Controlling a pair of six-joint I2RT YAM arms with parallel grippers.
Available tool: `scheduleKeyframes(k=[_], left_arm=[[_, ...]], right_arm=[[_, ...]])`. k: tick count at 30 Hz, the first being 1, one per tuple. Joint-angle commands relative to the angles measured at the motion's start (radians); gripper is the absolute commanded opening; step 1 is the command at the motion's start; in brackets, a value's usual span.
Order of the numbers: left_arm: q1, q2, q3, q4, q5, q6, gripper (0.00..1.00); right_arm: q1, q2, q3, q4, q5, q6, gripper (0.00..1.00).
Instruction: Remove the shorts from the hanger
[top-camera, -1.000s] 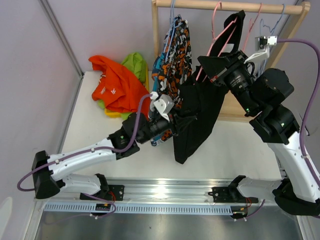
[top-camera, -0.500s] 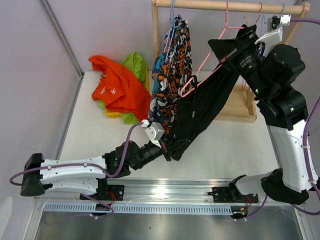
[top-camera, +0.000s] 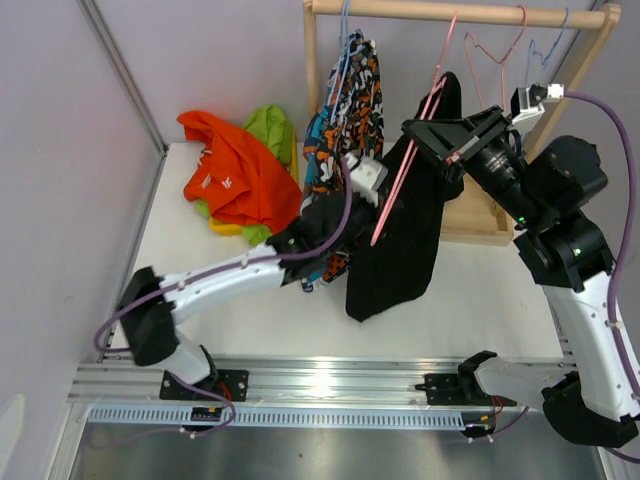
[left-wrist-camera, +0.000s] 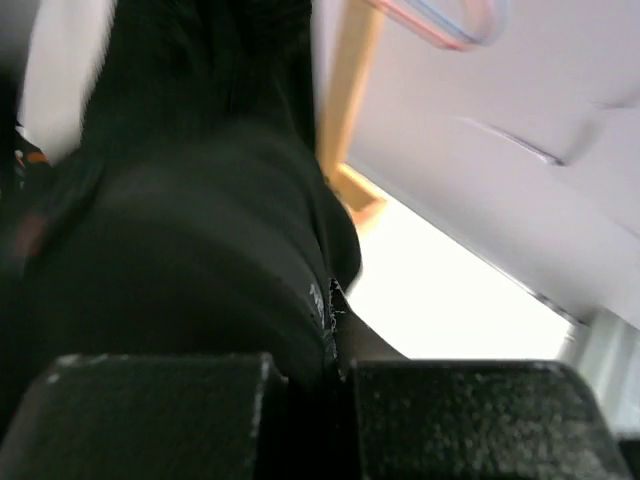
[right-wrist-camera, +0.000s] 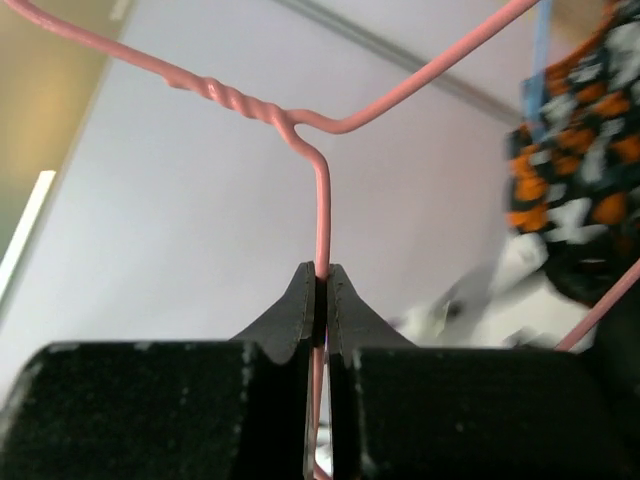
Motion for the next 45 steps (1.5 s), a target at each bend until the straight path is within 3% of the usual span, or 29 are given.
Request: scheduleKeyframes(k=[1,2,5,7,10,12,13,16,19,23,29,33,40,42,45], left_arm=[[0.082,0.160,0.216,-0.073,0.136,0.009,0.00],[0.106,0.190,0.302,-0.114,0.151,0.008,0.00],[0.109,0.225,0.340,-0.157,0.173,0.020,0.00],[0.096,0.171,0.255,-0.115,0.165,0.008,0.00],[0.039,-0.006,0.011,-0.036,0.083,-0.006,0.00],[-0.006,-0.132,-0.060,-0.032,0.047,-0.026,0.00],[-0.028,-0.174,-0.176,-0.027,0.024,-0.031,0.00],[-0.139,-0.343,-0.303,-0.054,-0.105,-0.023,0.00],[-0.245,-0.491,-0.332,-0.151,-0.214,-0.026,0.00],[-0.392,-0.624,-0.265,-0.300,-0.372,0.009,0.00],[-0.415,-0.745,-0.139,-0.545,-0.594,0.083,0.00],[-0.415,-0.776,-0.051,-0.610,-0.718,0.199,0.00],[-0.415,-0.782,0.122,-0.532,-0.844,0.463,0.00],[-0.414,-0.766,0.136,-0.401,-0.878,0.631,0.00],[-0.362,-0.743,0.164,-0.277,-0.868,0.766,0.00]], right_arm=[[0.021,-0.045,0.070,0.177,-0.116,0.108,0.00],[0.022,-0.042,0.116,0.169,-0.123,0.109,0.00],[0.012,-0.027,0.172,0.132,-0.134,0.094,0.00],[-0.022,-0.008,0.175,0.131,-0.168,0.106,0.00],[-0.126,0.029,0.134,0.184,-0.278,0.179,0.00],[-0.185,0.046,0.039,0.337,-0.364,0.258,0.00],[-0.200,0.058,0.025,0.362,-0.379,0.290,0.00],[-0.248,0.115,-0.010,0.392,-0.419,0.293,0.00],[-0.286,0.167,-0.044,0.448,-0.453,0.289,0.00],[-0.330,0.239,-0.041,0.491,-0.488,0.280,0.00],[-0.412,0.418,0.124,0.474,-0.556,0.247,0.00],[-0.442,0.498,0.201,0.464,-0.571,0.240,0.00],[-0.469,0.535,0.184,0.488,-0.577,0.241,0.00],[-0.476,0.533,0.152,0.499,-0.585,0.246,0.00],[-0.481,0.514,0.086,0.507,-0.585,0.241,0.00]])
